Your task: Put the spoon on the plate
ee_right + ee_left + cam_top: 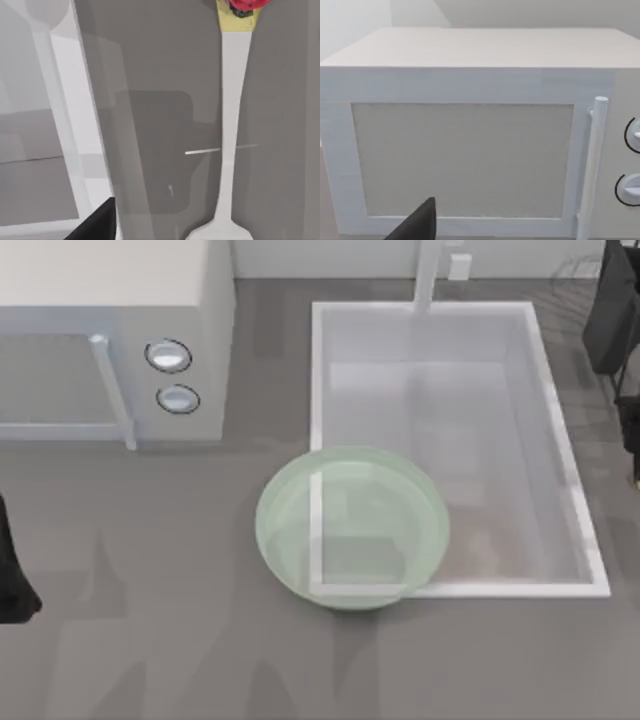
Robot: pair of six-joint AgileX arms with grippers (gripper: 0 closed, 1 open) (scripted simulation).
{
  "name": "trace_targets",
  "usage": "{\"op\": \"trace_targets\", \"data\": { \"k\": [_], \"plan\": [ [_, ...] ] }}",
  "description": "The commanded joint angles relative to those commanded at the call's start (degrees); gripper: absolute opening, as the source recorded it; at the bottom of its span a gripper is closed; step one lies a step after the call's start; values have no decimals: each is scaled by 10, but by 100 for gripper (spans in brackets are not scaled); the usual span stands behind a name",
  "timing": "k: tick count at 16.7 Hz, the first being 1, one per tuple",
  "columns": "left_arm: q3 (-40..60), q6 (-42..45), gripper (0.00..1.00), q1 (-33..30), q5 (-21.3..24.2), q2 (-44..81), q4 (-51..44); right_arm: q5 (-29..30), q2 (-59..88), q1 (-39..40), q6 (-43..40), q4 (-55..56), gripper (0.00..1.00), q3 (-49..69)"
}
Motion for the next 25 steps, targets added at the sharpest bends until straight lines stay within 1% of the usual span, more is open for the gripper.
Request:
{"op": "trace_targets", "data": {
  "k": [6, 8, 13, 15, 19, 25],
  "plan": [
    [0, 0, 100, 0, 0, 0, 0, 0, 3, 2, 1, 11, 100, -8],
    [0, 0, 100, 0, 0, 0, 0, 0, 18, 1, 2, 44, 100, -29],
    [0, 0, 100, 0, 0, 0, 0, 0, 73, 2, 3, 180, 100, -101],
    [0, 0, 100, 0, 0, 0, 0, 1, 86, 2, 3, 204, 100, -118],
    [0, 0, 100, 0, 0, 0, 0, 1, 87, 2, 3, 207, 100, -120],
    [0, 0, 100, 0, 0, 0, 0, 1, 87, 2, 3, 207, 55, -120]
  ]
}}
